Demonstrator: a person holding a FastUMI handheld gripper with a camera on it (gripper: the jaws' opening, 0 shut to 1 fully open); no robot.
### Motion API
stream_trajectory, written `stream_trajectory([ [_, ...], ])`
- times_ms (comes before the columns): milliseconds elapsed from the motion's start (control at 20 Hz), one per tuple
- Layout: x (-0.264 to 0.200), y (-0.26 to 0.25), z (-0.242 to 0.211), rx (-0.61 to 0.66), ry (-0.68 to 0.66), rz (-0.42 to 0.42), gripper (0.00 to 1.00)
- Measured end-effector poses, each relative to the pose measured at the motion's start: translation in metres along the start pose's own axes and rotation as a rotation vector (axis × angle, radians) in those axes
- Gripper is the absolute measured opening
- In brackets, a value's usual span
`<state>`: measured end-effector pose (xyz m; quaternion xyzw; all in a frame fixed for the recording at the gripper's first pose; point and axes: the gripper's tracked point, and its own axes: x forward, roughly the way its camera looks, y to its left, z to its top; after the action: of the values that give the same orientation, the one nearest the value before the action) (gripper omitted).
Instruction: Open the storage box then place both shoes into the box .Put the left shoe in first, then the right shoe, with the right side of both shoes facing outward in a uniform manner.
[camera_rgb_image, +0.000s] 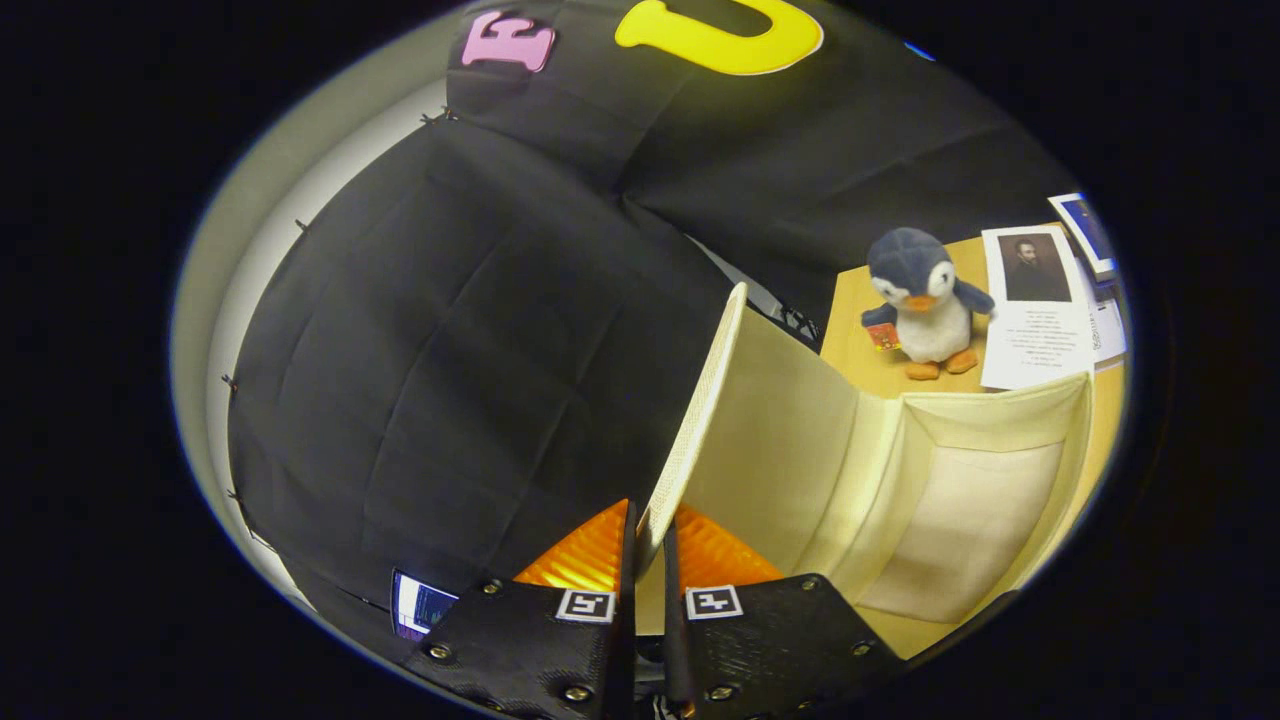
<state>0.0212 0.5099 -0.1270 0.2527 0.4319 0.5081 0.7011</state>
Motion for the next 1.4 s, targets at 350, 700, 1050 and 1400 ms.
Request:
stream_trajectory([
  [350,0.025,0.005,0.0,-0.096,-0.015,-0.045,0.57],
  [700,-0.023,-0.024,0.015,-0.103,-0.047,-0.156,0.96],
  [1050,-0.102,-0.062,0.021,-0.074,-0.111,-0.196,0.96],
  [1400,-0.183,-0.118,0.011,-0.138,-0.173,-0.31,0.96],
])
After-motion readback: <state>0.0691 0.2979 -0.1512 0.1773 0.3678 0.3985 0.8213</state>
